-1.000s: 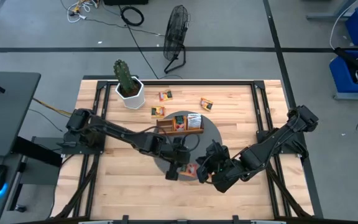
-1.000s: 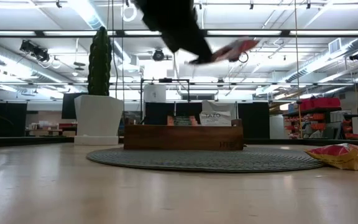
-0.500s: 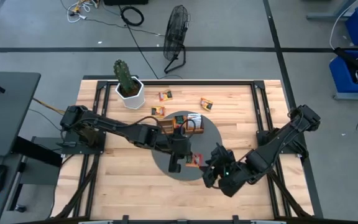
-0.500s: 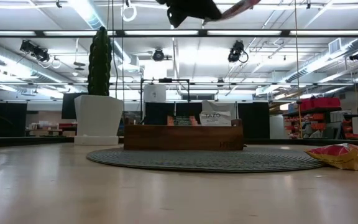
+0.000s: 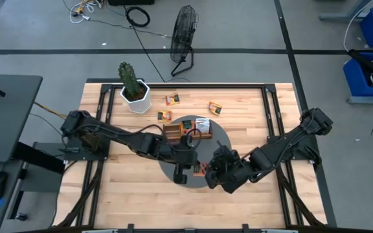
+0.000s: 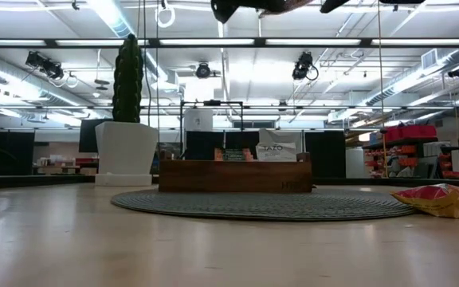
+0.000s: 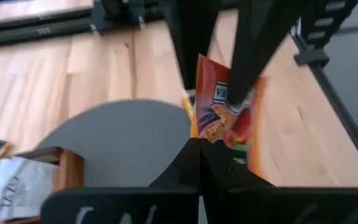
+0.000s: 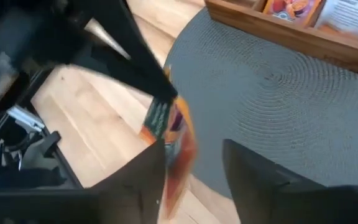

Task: Pick & Place Tea
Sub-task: Put the pink tea bag into the middle section of the wooden organizer

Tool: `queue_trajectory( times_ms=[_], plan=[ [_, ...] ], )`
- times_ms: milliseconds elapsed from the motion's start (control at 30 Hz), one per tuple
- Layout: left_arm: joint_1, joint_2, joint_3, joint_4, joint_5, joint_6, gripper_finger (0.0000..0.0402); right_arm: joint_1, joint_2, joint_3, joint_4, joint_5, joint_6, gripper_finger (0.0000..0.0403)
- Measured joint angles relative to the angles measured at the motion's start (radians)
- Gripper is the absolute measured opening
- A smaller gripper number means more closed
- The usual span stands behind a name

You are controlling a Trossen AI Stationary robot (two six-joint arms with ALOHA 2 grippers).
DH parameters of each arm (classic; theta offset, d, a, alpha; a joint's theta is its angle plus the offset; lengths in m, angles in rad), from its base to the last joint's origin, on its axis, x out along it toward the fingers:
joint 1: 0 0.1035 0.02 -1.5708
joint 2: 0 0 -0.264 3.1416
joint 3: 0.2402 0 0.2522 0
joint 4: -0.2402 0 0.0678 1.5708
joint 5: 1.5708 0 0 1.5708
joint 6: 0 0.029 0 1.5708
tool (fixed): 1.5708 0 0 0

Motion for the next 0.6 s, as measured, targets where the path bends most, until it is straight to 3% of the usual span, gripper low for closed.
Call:
queue_trajectory(
  times_ms=[267, 433, 600],
  plan=[
    [0.01, -0.045, 0.0, 0.006, -0.007, 0.007, 0.0005, -0.023, 0.0, 0.0, 0.06, -0.02, -0.126, 0.0018],
    [0.014, -0.063, 0.0, -0.001, 0.0, -0.027, 0.0021, -0.023, -0.001, 0.0, 0.059, 0.009, -0.135, 0.001],
    [0.024, -0.129, 0.0, 0.017, 0.001, -0.045, 0.0058, -0.001, -0.025, 0.0, 0.056, 0.122, -0.133, 0.0006]
  ],
)
